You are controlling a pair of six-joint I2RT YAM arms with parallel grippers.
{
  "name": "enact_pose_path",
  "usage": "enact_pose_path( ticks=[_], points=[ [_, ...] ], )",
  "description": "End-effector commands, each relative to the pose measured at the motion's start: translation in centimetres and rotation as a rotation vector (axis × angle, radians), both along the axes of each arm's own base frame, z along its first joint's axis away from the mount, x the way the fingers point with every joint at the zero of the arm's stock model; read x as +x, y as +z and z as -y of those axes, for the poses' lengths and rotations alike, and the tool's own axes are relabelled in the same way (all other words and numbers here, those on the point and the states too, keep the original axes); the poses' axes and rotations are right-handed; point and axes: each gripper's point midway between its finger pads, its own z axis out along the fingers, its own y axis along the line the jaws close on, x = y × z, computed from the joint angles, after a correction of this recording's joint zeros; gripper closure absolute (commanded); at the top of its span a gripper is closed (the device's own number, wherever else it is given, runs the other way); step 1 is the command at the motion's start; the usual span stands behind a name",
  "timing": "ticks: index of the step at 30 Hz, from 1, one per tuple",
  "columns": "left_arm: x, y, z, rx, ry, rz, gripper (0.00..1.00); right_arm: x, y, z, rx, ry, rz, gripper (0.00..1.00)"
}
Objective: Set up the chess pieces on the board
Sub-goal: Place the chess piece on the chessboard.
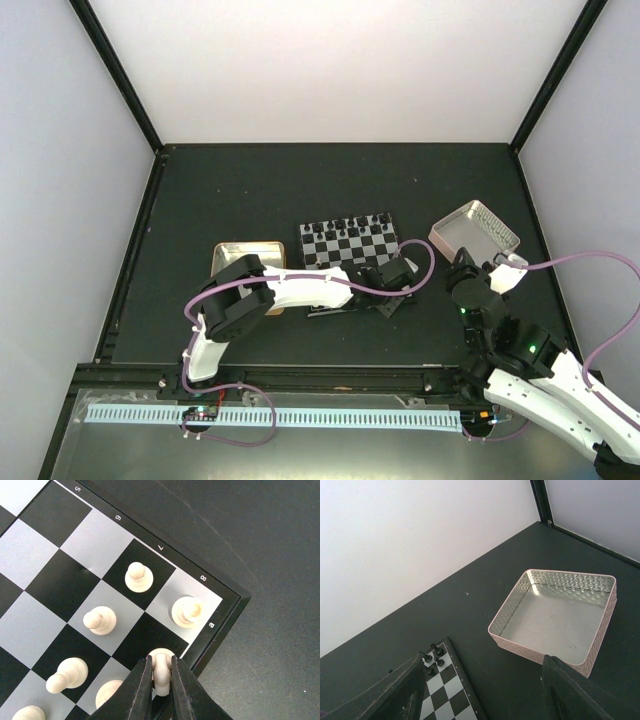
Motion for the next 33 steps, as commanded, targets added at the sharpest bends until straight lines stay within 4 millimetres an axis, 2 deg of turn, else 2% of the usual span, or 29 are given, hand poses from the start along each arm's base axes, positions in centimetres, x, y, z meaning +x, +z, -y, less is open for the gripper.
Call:
enact_pose_path(
  ticks=[1, 6, 13, 20, 33],
  points=[
    [1.1, 0.3, 0.6, 0.005, 0.013, 0.039, 0.87, 0.1, 0.2, 0.7, -0.001, -0.049, 0.028, 0.35],
    [1.3, 0.0, 0.5, 0.013, 0.019, 0.045, 0.82, 0.1, 0.1, 0.7, -0.006, -0.049, 0.026, 0.34],
    [1.6, 0.3, 0.5, 0.008, 0.02, 0.06, 0.88, 0.0, 0.1, 0.8, -0.002, -0.049, 0.029, 0.33],
    [1.1, 1.2, 1.0, -0.025, -0.004, 0.037, 0.82, 0.0, 0.2, 0.7, -0.001, -0.049, 0.03, 0.33],
    [0.1, 6.1, 1.4, -0.142, -0.024, 0.023, 0.73, 0.0, 0.2, 0.7, 0.01, -0.044, 0.031, 0.33]
  ],
)
